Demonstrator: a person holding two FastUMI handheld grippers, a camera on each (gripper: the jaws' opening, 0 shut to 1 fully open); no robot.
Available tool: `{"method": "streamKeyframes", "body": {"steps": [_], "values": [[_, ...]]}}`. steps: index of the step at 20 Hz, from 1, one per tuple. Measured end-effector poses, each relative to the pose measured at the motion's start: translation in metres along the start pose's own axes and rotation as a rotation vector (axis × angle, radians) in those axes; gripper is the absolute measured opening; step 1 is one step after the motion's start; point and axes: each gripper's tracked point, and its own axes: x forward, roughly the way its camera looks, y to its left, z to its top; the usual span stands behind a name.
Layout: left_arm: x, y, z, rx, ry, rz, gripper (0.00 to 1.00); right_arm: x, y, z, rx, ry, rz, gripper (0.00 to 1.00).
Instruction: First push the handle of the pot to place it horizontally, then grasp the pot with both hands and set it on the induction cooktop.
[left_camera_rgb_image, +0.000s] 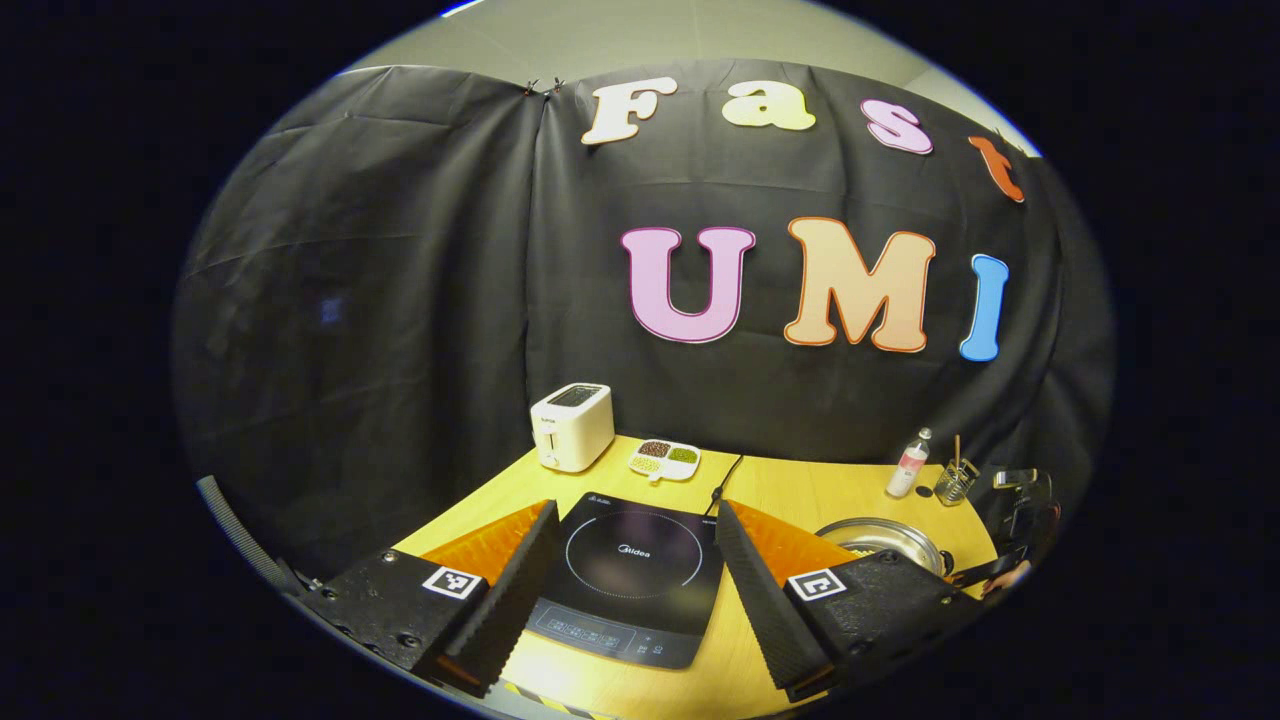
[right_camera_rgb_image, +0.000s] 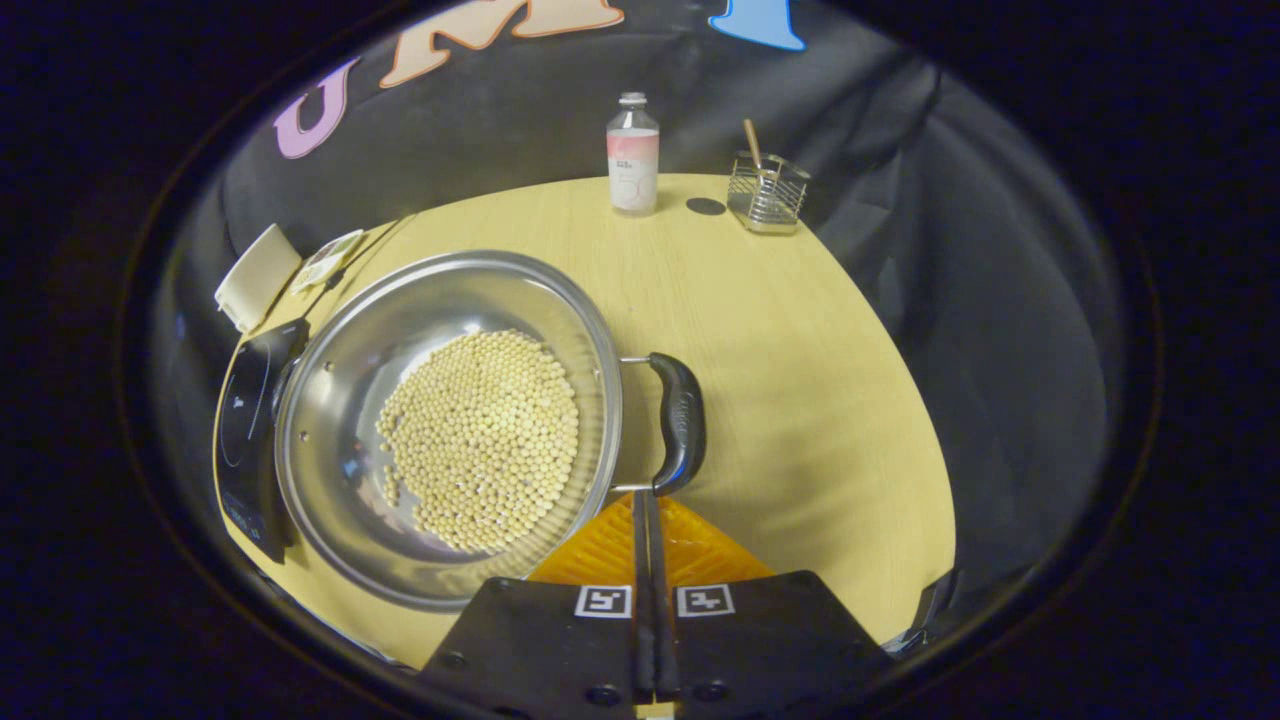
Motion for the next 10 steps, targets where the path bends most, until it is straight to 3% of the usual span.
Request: {"method": "streamKeyframes", "body": {"steps": [7,8,9,10], "values": [[0.003,-0.010,-0.018,-0.022,0.047,-0.001,0.95,0.008,-0.003,0.012,-0.025,-0.007,0.003,0.02],[0.003,-0.012,-0.019,-0.025,0.055,-0.004,0.92,0.009,-0.003,0.013,-0.031,-0.007,0.003,0.02],[0.003,-0.014,-0.023,-0.025,0.062,-0.005,0.92,0.009,-0.003,0.015,-0.036,-0.008,0.004,0.06],[0.005,-0.016,-0.025,-0.024,0.067,-0.006,0.92,0.010,-0.003,0.016,-0.037,-0.009,0.005,0.00]]}}
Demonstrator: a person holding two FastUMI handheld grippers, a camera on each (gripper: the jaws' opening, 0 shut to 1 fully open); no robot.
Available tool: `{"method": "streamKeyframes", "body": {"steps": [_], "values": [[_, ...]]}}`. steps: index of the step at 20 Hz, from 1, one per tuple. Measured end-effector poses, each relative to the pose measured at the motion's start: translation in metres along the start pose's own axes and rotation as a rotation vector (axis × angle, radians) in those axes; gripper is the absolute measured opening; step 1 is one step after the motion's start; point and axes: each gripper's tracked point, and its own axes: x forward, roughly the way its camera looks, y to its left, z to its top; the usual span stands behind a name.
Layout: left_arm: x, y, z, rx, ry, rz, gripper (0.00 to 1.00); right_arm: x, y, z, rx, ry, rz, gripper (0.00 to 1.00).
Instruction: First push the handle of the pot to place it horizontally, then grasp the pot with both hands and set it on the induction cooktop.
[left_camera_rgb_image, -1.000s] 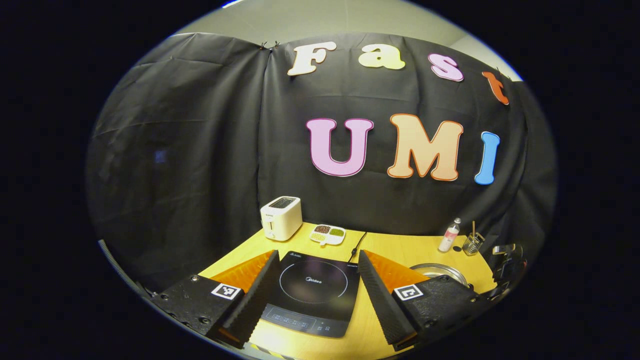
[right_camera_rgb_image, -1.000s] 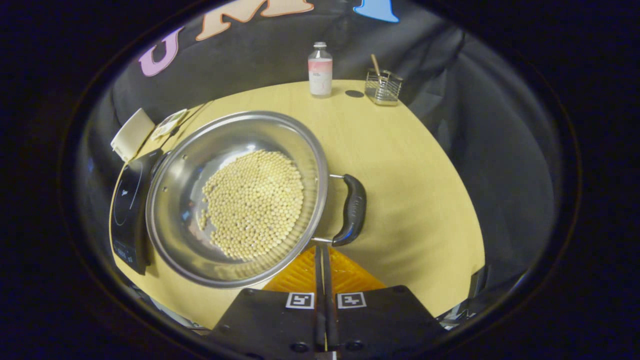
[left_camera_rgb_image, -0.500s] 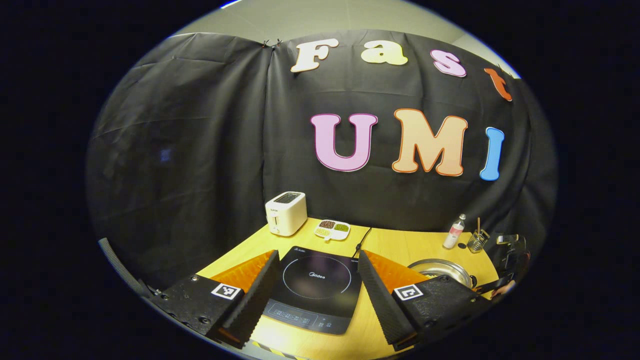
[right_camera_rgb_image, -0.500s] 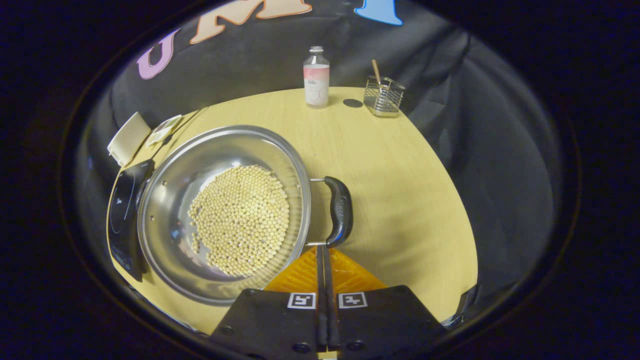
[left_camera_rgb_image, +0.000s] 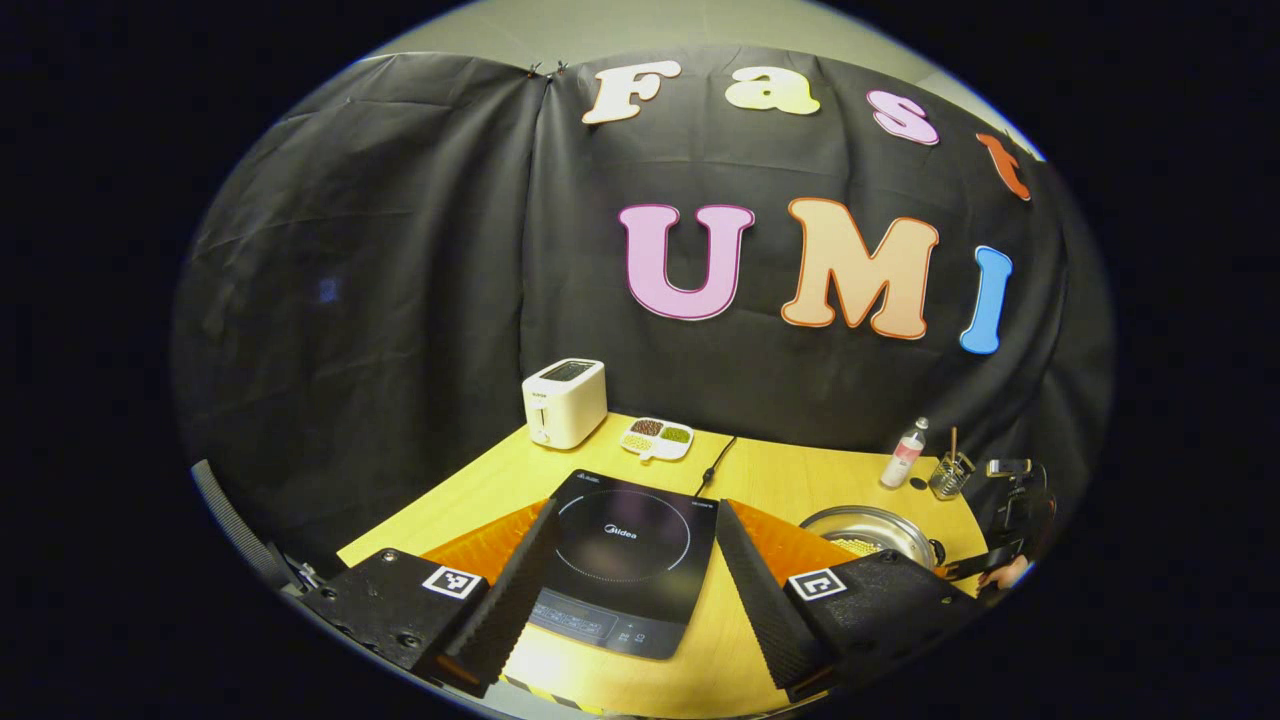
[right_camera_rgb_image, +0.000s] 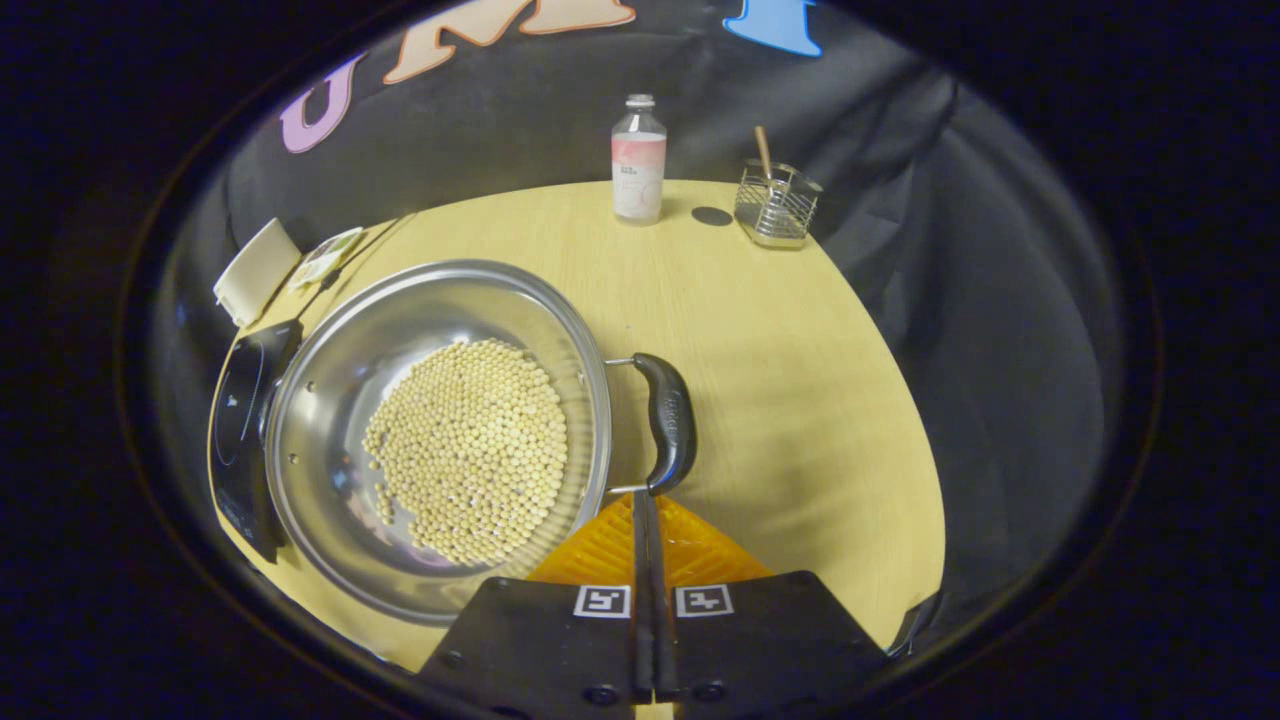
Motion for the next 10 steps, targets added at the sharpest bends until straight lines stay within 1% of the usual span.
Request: {"method": "streamKeyframes", "body": {"steps": [1,4,7,8,9,10], "values": [[0.002,-0.002,-0.001,0.000,0.004,-0.003,0.96,0.001,0.000,0.001,0.001,-0.001,0.001,0.02],[0.009,-0.010,-0.005,-0.005,0.022,-0.013,0.96,0.003,-0.003,0.003,0.028,0.002,0.016,0.02],[0.019,-0.019,-0.012,-0.007,0.046,-0.030,0.96,0.001,-0.003,-0.001,0.055,0.037,0.084,0.04],[0.022,-0.021,-0.012,-0.003,0.051,-0.028,0.92,0.004,-0.008,-0.007,0.058,0.058,0.084,0.06],[0.024,-0.022,-0.015,0.004,0.056,-0.028,0.92,0.003,-0.013,-0.013,0.056,0.085,0.087,0.13],[0.027,-0.025,-0.015,0.012,0.056,-0.035,0.96,0.003,-0.019,-0.018,0.052,0.105,0.085,0.33]]}}
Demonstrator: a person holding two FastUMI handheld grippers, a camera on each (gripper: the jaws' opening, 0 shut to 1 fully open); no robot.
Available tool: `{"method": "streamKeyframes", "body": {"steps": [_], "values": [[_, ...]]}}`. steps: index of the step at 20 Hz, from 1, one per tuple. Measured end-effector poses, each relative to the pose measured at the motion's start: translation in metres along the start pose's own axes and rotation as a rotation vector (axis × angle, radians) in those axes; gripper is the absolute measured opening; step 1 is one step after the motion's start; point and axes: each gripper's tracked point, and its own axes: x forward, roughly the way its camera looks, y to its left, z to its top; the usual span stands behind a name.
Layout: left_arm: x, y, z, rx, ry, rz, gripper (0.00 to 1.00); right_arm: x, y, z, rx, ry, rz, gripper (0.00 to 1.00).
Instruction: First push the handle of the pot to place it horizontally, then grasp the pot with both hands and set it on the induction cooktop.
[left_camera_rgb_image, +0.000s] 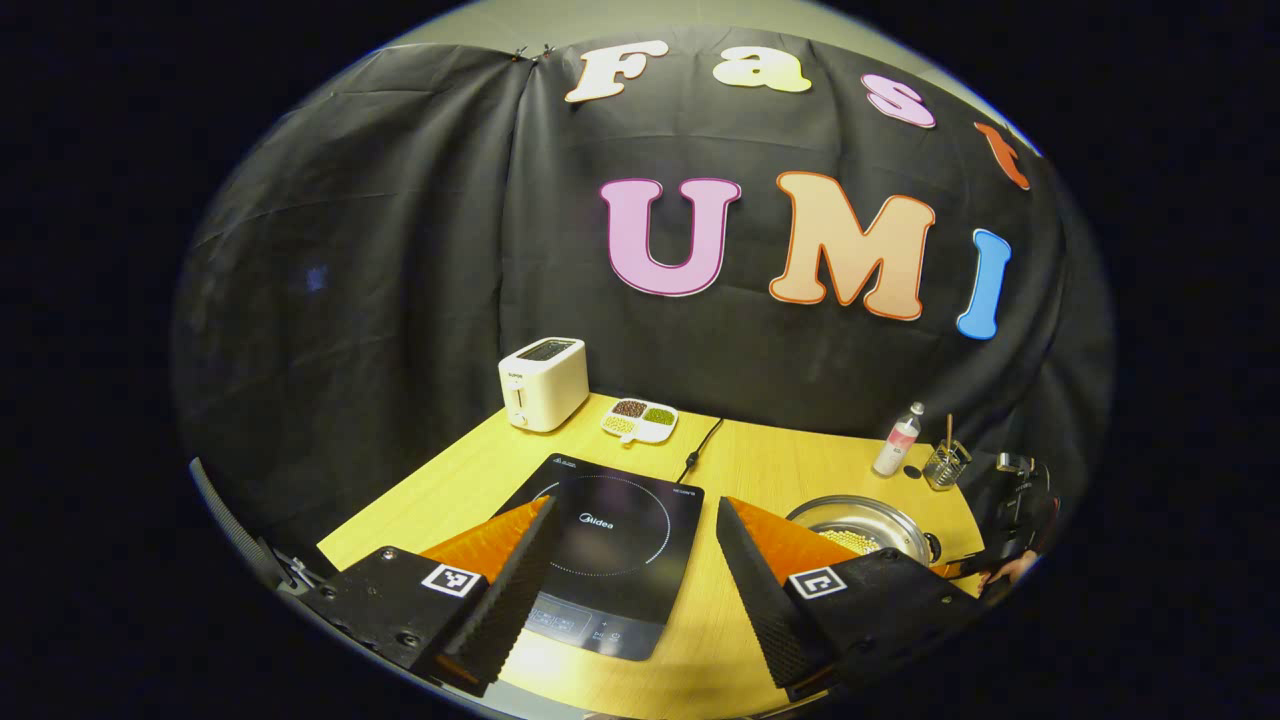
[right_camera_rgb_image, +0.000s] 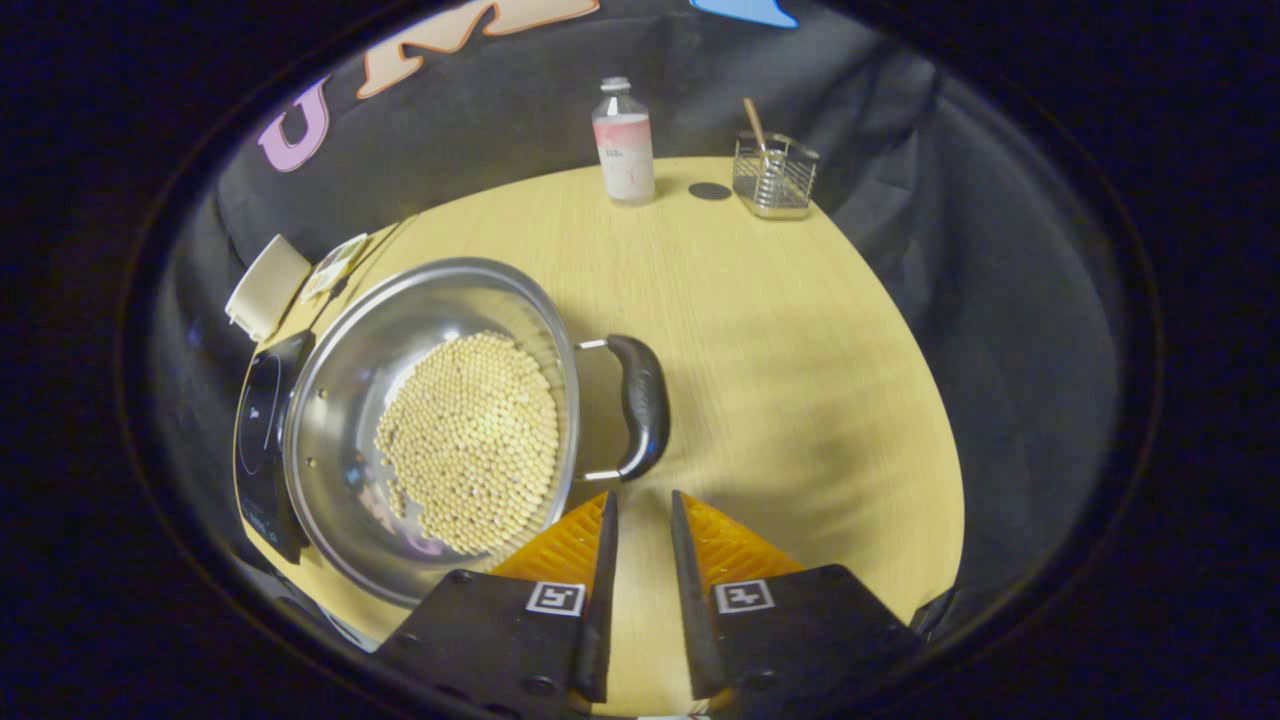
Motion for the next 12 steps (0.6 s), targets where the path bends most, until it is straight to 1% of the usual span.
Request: {"method": "streamKeyframes", "body": {"steps": [1,2,3,4,5,6,8,9,10,12], "values": [[0.005,-0.004,-0.001,0.007,0.005,-0.006,0.96,-0.003,-0.005,-0.002,0.003,0.017,0.005,0.27],[0.010,-0.008,-0.004,0.013,0.015,-0.017,0.96,-0.003,-0.007,-0.007,0.012,0.033,0.015,0.36],[0.017,-0.014,-0.008,0.016,0.026,-0.029,0.96,-0.004,-0.011,-0.006,0.031,0.042,0.027,0.36],[0.024,-0.020,-0.012,0.017,0.042,-0.041,0.96,-0.005,-0.012,-0.006,0.059,0.055,0.043,0.48],[0.030,-0.025,-0.017,0.018,0.054,-0.051,0.96,-0.006,-0.015,-0.005,0.083,0.065,0.051,0.56],[0.037,-0.031,-0.021,0.021,0.069,-0.061,0.96,-0.008,-0.016,-0.005,0.113,0.074,0.061,0.73],[0.052,-0.047,-0.033,0.023,0.108,-0.096,0.96,-0.013,-0.016,0.003,0.164,0.078,0.095,0.89],[0.060,-0.055,-0.039,0.020,0.133,-0.117,0.96,-0.017,-0.015,0.009,0.181,0.075,0.114,0.90],[0.067,-0.062,-0.045,0.010,0.156,-0.135,0.96,-0.020,-0.013,0.016,0.193,0.066,0.131,0.99],[0.082,-0.077,-0.056,-0.025,0.199,-0.176,0.97,-0.026,-0.009,0.030,0.205,0.052,0.162,0.99]]}}
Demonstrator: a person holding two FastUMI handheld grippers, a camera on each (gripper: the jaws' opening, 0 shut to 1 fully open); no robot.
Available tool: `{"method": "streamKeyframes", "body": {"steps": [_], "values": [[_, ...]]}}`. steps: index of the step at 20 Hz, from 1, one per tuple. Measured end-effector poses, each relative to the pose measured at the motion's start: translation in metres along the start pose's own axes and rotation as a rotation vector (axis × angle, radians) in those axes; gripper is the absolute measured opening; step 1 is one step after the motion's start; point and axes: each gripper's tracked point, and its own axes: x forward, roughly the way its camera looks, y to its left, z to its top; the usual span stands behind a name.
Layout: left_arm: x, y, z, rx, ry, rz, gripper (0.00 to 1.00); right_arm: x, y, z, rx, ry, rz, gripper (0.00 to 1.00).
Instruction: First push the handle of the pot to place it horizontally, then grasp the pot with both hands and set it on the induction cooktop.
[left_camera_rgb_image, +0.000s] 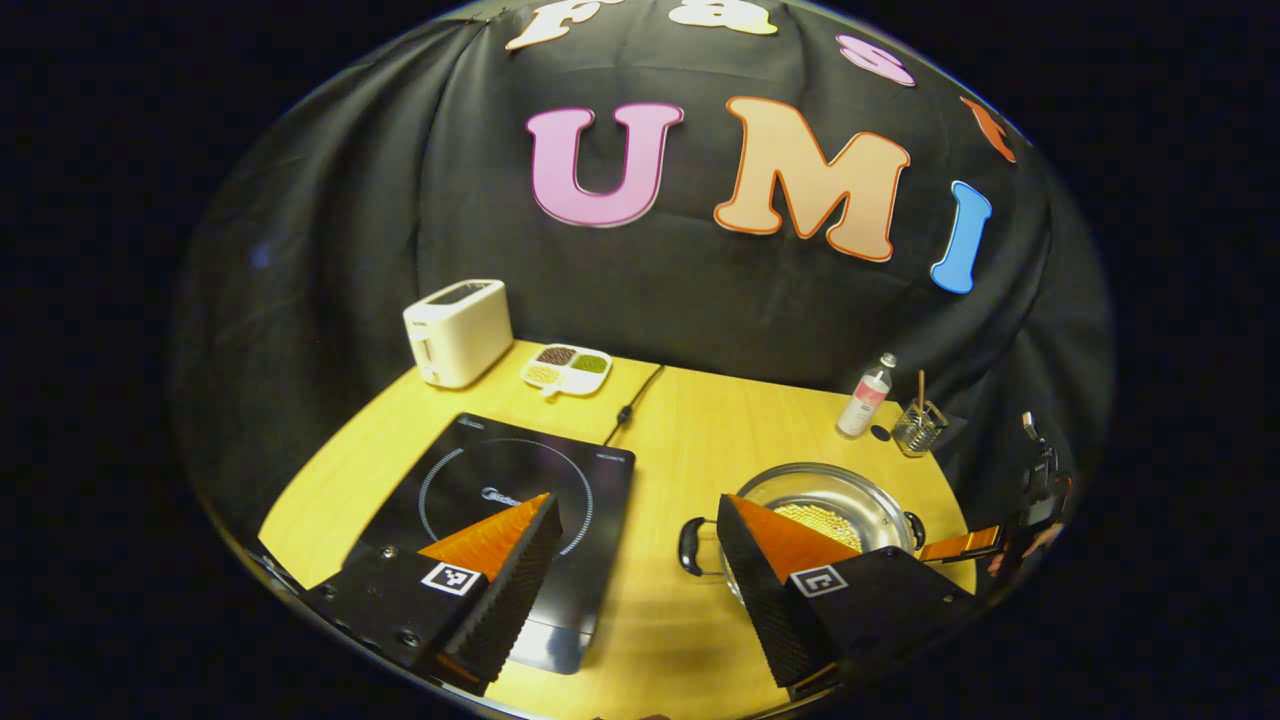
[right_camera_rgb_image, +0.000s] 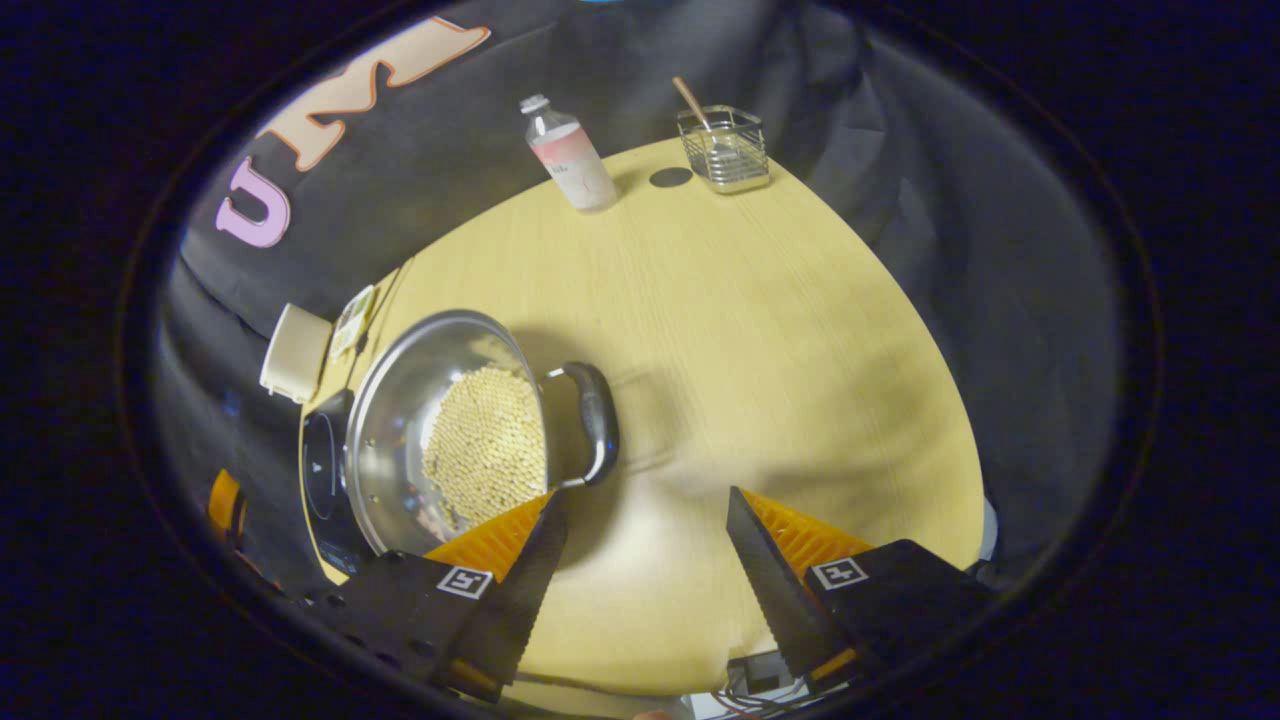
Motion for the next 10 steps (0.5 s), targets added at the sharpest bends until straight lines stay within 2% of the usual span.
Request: {"method": "streamKeyframes", "body": {"steps": [5,10], "values": [[0.044,-0.008,-0.023,-0.049,0.115,-0.040,0.98,0.000,0.017,0.023,-0.022,-0.003,0.059,0.99],[0.079,-0.020,-0.055,-0.061,0.259,-0.110,0.98,0.031,0.029,0.024,-0.058,0.070,0.086,0.99]]}}
